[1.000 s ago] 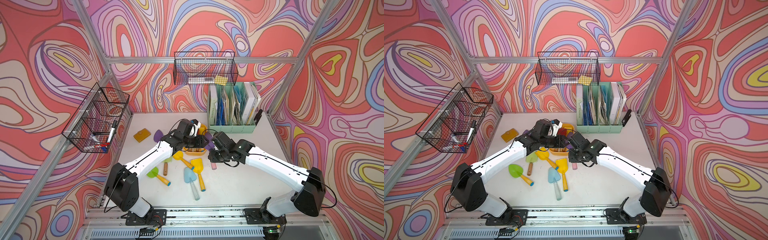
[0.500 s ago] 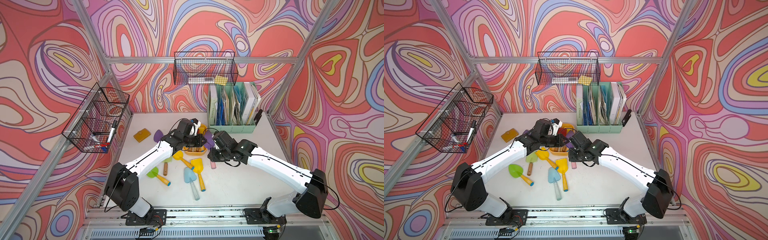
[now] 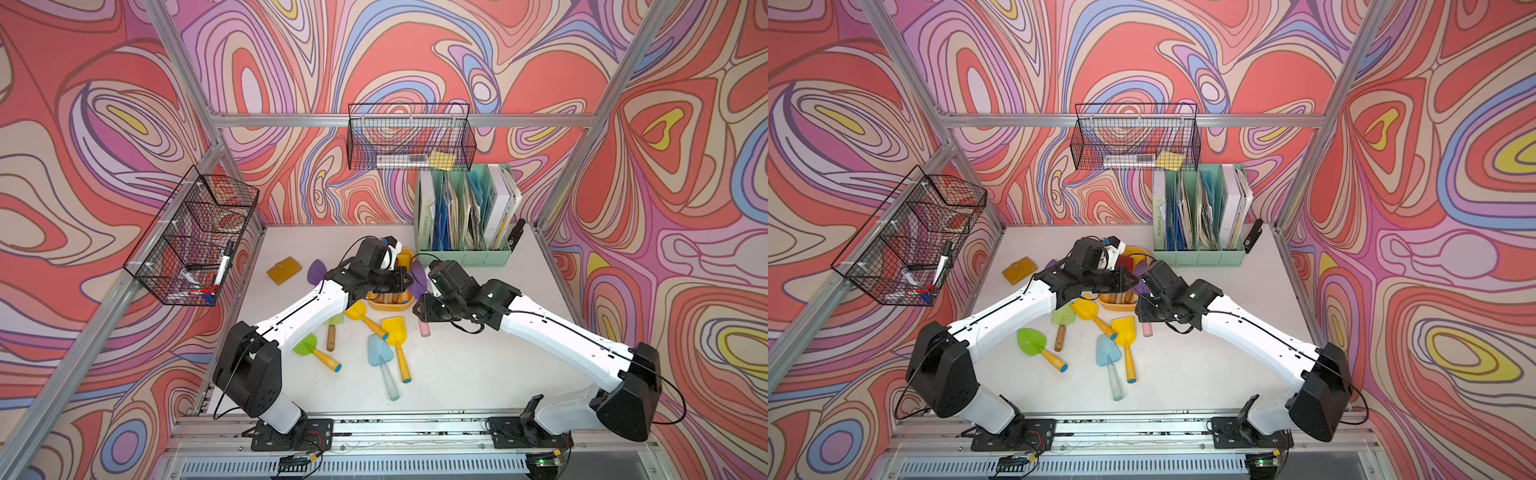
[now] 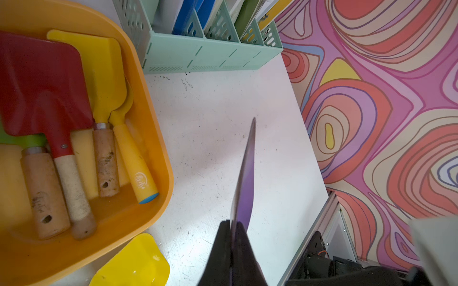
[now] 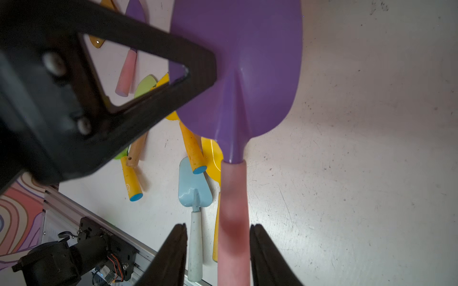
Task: Put the shovel into the storage box
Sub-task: Pick up the shovel from the center of the board.
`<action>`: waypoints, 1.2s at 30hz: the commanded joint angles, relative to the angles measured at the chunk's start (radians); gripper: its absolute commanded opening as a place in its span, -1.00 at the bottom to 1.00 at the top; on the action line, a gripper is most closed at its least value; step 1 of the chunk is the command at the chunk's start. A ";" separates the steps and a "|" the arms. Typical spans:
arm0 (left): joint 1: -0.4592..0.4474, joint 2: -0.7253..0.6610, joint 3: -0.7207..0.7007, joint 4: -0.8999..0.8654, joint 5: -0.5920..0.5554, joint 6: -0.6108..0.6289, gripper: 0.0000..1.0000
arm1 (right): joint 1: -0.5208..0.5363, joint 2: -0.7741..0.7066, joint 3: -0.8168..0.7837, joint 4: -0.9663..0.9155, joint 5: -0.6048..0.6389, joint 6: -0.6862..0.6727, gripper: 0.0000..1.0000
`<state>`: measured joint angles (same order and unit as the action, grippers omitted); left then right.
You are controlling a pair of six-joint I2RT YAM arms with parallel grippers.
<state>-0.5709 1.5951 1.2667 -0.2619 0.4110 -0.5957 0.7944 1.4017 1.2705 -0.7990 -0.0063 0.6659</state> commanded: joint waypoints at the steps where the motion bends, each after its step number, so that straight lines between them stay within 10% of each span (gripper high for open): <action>1: 0.050 0.040 0.076 -0.036 -0.008 0.065 -1.00 | -0.006 -0.038 -0.002 0.004 0.018 -0.011 -0.12; 23: 0.251 0.406 0.472 -0.225 0.010 0.361 -1.00 | -0.031 -0.081 -0.062 -0.006 0.023 -0.005 -0.12; 36: 0.253 0.478 0.438 -0.086 -0.019 0.352 -1.00 | -0.032 -0.059 -0.053 -0.009 0.020 0.007 -0.11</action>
<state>-0.3202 2.0502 1.7069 -0.4004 0.3969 -0.2581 0.7666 1.3373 1.2224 -0.8013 0.0074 0.6674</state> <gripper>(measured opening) 0.063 0.442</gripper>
